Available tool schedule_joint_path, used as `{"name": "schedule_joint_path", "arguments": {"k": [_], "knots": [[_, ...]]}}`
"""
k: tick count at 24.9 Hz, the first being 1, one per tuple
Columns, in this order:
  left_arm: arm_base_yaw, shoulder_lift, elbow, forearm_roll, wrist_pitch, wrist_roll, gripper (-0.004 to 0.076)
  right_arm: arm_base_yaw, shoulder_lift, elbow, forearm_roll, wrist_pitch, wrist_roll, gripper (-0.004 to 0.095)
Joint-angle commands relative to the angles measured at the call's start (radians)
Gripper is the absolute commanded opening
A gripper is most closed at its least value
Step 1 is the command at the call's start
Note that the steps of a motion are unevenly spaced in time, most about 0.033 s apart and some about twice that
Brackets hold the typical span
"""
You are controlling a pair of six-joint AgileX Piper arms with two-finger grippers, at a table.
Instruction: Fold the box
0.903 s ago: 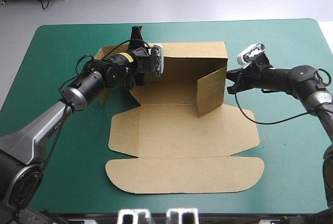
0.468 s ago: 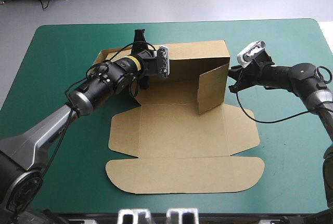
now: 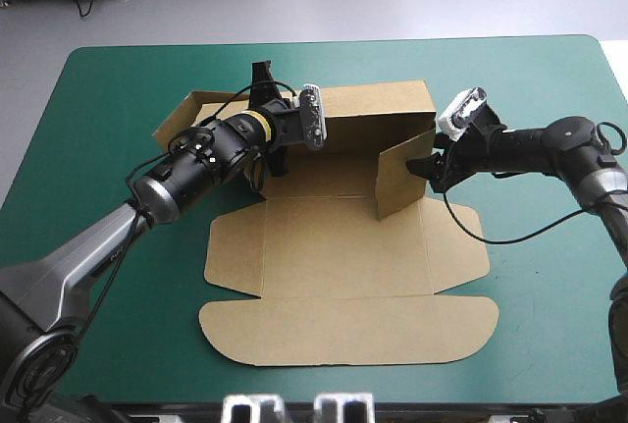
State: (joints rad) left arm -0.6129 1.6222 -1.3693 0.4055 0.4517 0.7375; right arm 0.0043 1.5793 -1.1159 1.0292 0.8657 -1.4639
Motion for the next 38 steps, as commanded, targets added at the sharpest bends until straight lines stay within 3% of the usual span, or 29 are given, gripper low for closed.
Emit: {"name": "schedule_joint_path", "arguments": {"k": [1, 9, 14, 18, 21, 23, 26, 29, 30, 33, 38], "knots": [[-0.012, -0.013, 0.000, -0.066, 0.104, -0.069, -0.0009, -0.003, -0.046, -0.030, 0.064, 0.012, -0.004, 0.0662], [-0.018, -0.002, -0.048, -0.030, 0.151, -0.188, -0.0009, -0.003, -0.046, -0.030, 0.138, -0.031, -0.015, 0.0662], [-0.046, 0.028, -0.093, 0.009, 0.174, -0.199, -0.0009, -0.003, -0.048, -0.032, 0.217, -0.125, -0.005, 0.0662], [-0.082, 0.049, -0.093, 0.006, 0.187, -0.237, -0.0009, 0.024, -0.048, -0.032, 0.215, -0.242, -0.002, 0.0662], [-0.092, 0.049, -0.093, 0.006, 0.187, -0.239, -0.0009, 0.048, -0.046, -0.032, 0.215, -0.270, -0.013, 0.0654], [-0.092, 0.049, -0.093, 0.006, 0.183, -0.216, -0.0009, 0.057, -0.046, -0.032, 0.215, -0.273, -0.013, 0.0572], [-0.095, 0.047, -0.093, -0.002, 0.176, -0.197, -0.0009, 0.059, -0.046, -0.032, 0.215, -0.261, -0.034, 0.0278], [-0.101, 0.047, -0.093, -0.015, 0.170, -0.161, 0.0001, 0.059, -0.046, -0.032, 0.215, -0.232, -0.035, 0.0062], [-0.102, 0.045, -0.093, -0.063, 0.170, -0.099, 0.0041, 0.061, -0.046, -0.032, 0.215, -0.229, -0.035, -0.0018], [-0.102, 0.045, -0.103, -0.145, 0.177, -0.033, 0.0179, 0.068, -0.046, -0.032, 0.215, -0.231, -0.032, -0.0017], [-0.126, 0.026, -0.142, -0.196, 0.222, -0.033, 0.0517, 0.068, -0.046, -0.032, 0.215, -0.244, 0.021, -0.0017]]}}
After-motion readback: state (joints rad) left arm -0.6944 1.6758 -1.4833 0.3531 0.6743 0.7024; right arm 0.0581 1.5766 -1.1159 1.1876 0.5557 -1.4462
